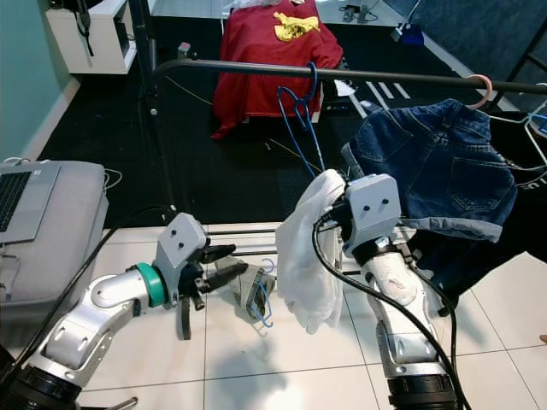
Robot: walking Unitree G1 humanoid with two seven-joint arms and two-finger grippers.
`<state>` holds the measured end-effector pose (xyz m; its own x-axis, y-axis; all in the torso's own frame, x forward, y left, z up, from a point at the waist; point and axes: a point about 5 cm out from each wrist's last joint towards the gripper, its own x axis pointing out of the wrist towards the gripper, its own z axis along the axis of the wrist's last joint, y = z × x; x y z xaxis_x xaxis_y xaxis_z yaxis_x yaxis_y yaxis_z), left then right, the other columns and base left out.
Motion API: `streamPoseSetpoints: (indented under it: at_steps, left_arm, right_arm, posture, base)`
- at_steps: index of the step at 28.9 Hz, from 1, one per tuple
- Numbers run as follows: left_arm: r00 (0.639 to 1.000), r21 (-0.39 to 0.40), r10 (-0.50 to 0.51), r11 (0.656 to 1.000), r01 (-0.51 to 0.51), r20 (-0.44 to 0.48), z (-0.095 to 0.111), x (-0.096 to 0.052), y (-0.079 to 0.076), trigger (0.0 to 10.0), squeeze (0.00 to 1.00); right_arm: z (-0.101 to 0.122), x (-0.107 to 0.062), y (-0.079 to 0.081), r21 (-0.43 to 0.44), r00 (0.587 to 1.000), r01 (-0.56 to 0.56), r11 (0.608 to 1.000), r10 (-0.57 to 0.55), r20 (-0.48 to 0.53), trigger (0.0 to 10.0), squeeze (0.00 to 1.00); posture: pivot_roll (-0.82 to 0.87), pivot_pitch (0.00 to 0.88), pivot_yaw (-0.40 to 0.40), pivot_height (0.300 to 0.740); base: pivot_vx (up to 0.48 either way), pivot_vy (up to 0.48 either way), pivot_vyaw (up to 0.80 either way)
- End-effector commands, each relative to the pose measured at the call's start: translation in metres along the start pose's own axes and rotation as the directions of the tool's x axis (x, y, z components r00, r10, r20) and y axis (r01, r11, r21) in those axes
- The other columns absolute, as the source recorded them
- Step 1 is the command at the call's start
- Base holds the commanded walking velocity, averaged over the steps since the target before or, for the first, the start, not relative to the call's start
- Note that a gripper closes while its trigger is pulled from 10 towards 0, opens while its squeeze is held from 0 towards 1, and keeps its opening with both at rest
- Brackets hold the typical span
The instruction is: Hang hanger
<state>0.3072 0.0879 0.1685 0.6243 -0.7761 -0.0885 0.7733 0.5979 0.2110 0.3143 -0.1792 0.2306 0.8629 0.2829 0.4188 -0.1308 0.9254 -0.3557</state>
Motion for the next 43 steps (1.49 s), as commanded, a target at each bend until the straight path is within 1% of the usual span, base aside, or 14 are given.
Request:
streamPoseSetpoints:
  at_steps: [1, 2, 3, 5, 12, 15, 16, 18, 21, 25, 31, 35, 39, 43]
  left_arm:
    - [1.0, -0.044, -0.01, 0.999, 0.01, -0.001, -0.002, -0.001, -0.006, 10.0, 1.0]
    - [1.0, -0.044, -0.01, 0.999, 0.01, -0.001, -0.002, -0.001, -0.006, 10.0, 1.0]
    - [0.999, -0.09, 0.04, 0.995, -0.039, 0.004, 0.0, 0.0, -0.005, 10.0, 0.0]
    - [0.989, -0.167, 0.146, 0.975, -0.148, -0.025, 0.005, 0.002, -0.003, 10.0, 0.0]
    - [0.972, -0.178, 0.234, 0.957, -0.23, 0.002, 0.021, 0.001, -0.004, 10.0, 0.0]
    - [0.92, -0.105, 0.39, 0.914, -0.391, -0.033, 0.025, -0.006, 0.008, 10.0, 0.0]
    - [0.92, -0.105, 0.39, 0.914, -0.391, -0.033, 0.025, -0.006, 0.008, 10.0, 0.0]
    - [0.885, -0.109, 0.461, 0.878, -0.466, -0.067, 0.023, -0.009, 0.016, 10.0, 0.0]
    - [0.873, -0.122, 0.479, 0.865, -0.487, -0.09, 0.022, -0.01, 0.017, 10.0, 0.0]
    - [0.872, -0.134, 0.459, 0.866, -0.482, -0.168, 0.01, -0.003, 0.003, 10.0, 0.0]
    - [0.878, -0.152, 0.435, 0.871, -0.466, -0.199, 0.001, 0.013, -0.008, 10.0, 0.0]
    - [0.901, -0.199, 0.389, 0.883, -0.424, -0.193, -0.002, 0.034, -0.018, 10.0, 0.0]
    - [0.923, -0.211, 0.353, 0.901, -0.38, -0.155, 0.0, 0.036, -0.02, 10.0, 0.0]
    - [0.922, -0.161, 0.359, 0.911, -0.38, -0.149, -0.006, 0.025, -0.015, 10.0, 0.0]
  right_arm:
    - [0.009, 0.003, 0.001, -0.039, 0.998, -0.033, 0.999, 0.035, 0.05, 10.0, 0.0]
    - [0.009, 0.003, 0.001, -0.039, 0.998, -0.033, 0.999, 0.035, 0.05, 10.0, 0.0]
    - [0.01, 0.004, -0.001, -0.05, 0.998, -0.037, 0.998, 0.04, 0.055, 10.0, 0.0]
    - [0.011, 0.009, -0.007, -0.065, 0.998, -0.015, 0.998, 0.019, 0.058, 10.0, 0.0]
    - [0.004, 0.019, -0.012, -0.029, 0.996, 0.091, 0.995, -0.09, 0.02, 10.0, 0.0]
    - [-0.007, 0.032, -0.006, -0.002, 0.984, 0.172, 0.985, -0.172, -0.049, 10.0, 0.0]
    - [-0.007, 0.032, -0.006, -0.002, 0.984, 0.172, 0.985, -0.172, -0.049, 10.0, 0.0]
    - [-0.013, 0.038, -0.004, 0.028, 0.972, 0.219, 0.975, -0.216, -0.092, 10.0, 0.0]
    - [-0.015, 0.041, -0.003, 0.047, 0.968, 0.235, 0.971, -0.229, -0.104, 10.0, 0.0]
    - [-0.019, 0.06, 0.0, 0.059, 0.954, 0.275, 0.96, -0.265, -0.142, 10.0, 0.0]
    - [-0.019, 0.073, 0.007, 0.051, 0.962, 0.234, 0.971, -0.224, -0.157, 10.0, 0.0]
    - [-0.021, 0.085, 0.017, 0.046, 0.972, 0.151, 0.988, -0.14, -0.187, 10.0, 0.0]
    - [-0.023, 0.086, 0.027, 0.057, 0.981, 0.053, 0.997, -0.041, -0.191, 10.0, 0.0]
    - [-0.023, 0.085, 0.045, 0.077, 0.979, -0.112, 0.991, 0.124, -0.162, 10.0, 0.0]
  posture:
    - [-0.16, 0.141, 0.048, 0.74]
    - [-0.16, 0.141, 0.048, 0.74]
    - [-0.16, 0.142, 0.049, 0.74]
    - [-0.16, 0.144, 0.049, 0.74]
    - [-0.15, 0.145, 0.046, 0.74]
    - [-0.14, 0.145, 0.046, 0.74]
    - [-0.14, 0.145, 0.046, 0.74]
    - [-0.14, 0.142, 0.043, 0.74]
    - [-0.14, 0.142, 0.043, 0.74]
    - [-0.13, 0.134, 0.033, 0.74]
    - [-0.13, 0.125, 0.022, 0.74]
    - [-0.13, 0.125, 0.014, 0.74]
    - [-0.13, 0.13, 0.015, 0.74]
    - [-0.12, 0.137, 0.021, 0.74]
  base:
    - [0.0, 0.0, 0.0]
    - [0.0, 0.0, 0.0]
    - [0.0, 0.0, 0.0]
    - [0.0, 0.0, 0.0]
    - [0.0, 0.0, 0.0]
    - [0.0, 0.0, 0.0]
    - [0.0, 0.0, 0.0]
    - [0.0, 0.0, 0.0]
    - [0.0, 0.0, 0.0]
    - [0.0, 0.0, 0.0]
    - [0.0, 0.0, 0.0]
    - [0.0, 0.0, 0.0]
    - [0.0, 0.0, 0.0]
    - [0.0, 0.0, 0.0]
